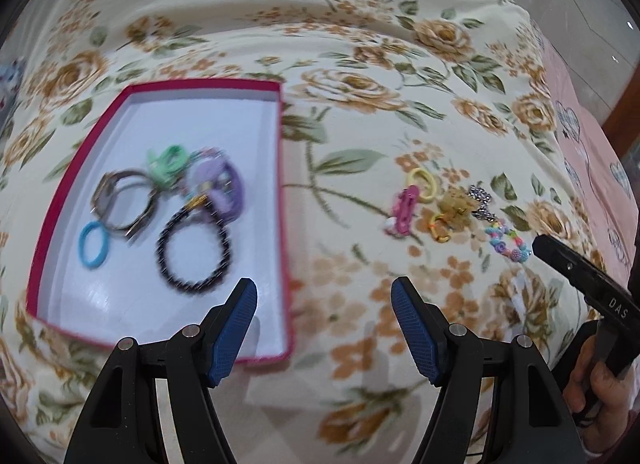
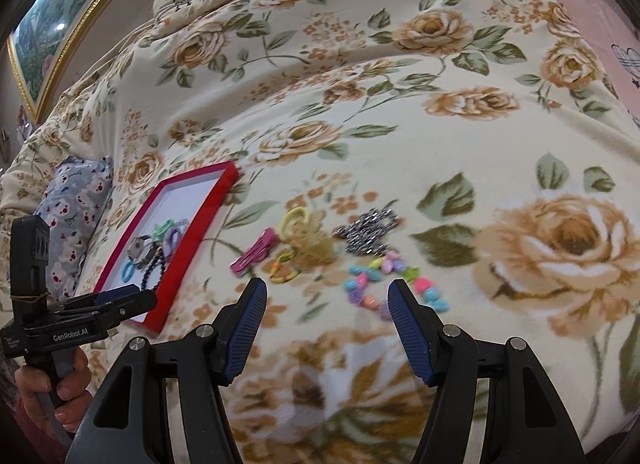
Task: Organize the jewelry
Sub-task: 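Move both open tools from the box toward the pink clip and silver chain, then grasp the pink hair clip with the left tool while the right tool grasps the silver chain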
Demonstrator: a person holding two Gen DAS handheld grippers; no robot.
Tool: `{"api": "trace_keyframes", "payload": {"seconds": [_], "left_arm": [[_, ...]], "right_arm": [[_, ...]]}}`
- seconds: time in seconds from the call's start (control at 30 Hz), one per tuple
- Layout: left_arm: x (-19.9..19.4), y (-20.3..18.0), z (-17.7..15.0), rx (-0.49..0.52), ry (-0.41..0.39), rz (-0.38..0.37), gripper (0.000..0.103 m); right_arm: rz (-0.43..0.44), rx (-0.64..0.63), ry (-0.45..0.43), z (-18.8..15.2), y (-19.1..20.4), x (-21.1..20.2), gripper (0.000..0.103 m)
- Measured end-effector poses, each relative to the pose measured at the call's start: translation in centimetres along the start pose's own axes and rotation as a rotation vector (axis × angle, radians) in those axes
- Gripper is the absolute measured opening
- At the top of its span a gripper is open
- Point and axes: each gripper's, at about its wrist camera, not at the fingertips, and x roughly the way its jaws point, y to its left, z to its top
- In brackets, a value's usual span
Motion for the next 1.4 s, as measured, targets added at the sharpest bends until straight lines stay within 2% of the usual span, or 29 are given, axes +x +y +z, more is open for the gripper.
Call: {"api": "trace_keyframes", "payload": {"seconds": [0.13,0.53,0.7,0.8,0.87,0.9,0.93,1.0,1.03,1.07,1.13,1.23,1.4], "left_arm": [[1.6,-1.2,1.4,0.035,0.010,-0.011,0.068],[7.8,-4.8,4.6,0.147,0.061,0.006,0.067],[10.2,-5.6,5.5,0.154,0.086,-0.016,0.058],[11.9,-5.8,5.8,0.166,0.104,-0.006,0.048],[12.7,-6.0,5.9,0.184,0.104,0.009,0.045],[12.9,-6.2,5.9,0.192,0.099,0.012,0.042],[13.0,-6.3,6.0,0.202,0.096,0.014,0.039],[13.1,-6.5,6.0,0.209,0.092,0.005,0.024],[13.2,-6.5,6.1,0.209,0.088,-0.005,0.020],[13.1,-6.4,6.0,0.208,0.086,-0.008,0.019],[12.8,-6.2,5.9,0.203,0.079,-0.016,0.019],[11.9,-5.7,5.7,0.184,0.068,-0.033,0.018],[9.4,-4.8,5.2,0.161,0.038,-0.055,0.018]], "right_arm": [[-0.027,-0.008,-0.001,0.8,-0.8,0.6,0.065],[-0.056,-0.070,0.104,2.8,-1.8,5.0,0.065],[-0.095,-0.118,0.155,2.9,-1.5,7.3,0.065],[-0.112,-0.139,0.164,2.9,-1.2,8.2,0.064],[-0.121,-0.152,0.161,3.1,-0.9,8.7,0.063],[-0.126,-0.158,0.160,3.2,-0.8,9.0,0.062],[-0.136,-0.165,0.161,3.2,-0.7,9.3,0.055],[-0.167,-0.195,0.159,3.2,-0.2,9.7,0.045],[-0.171,-0.204,0.159,3.2,-0.1,9.8,0.037],[-0.172,-0.215,0.158,3.2,0.2,9.9,0.027],[-0.162,-0.220,0.160,3.2,0.3,10.0,0.016],[-0.112,-0.183,0.155,3.4,0.2,9.6,0.011],[-0.028,-0.151,0.144,3.4,1.1,8.7,0.010]]}}
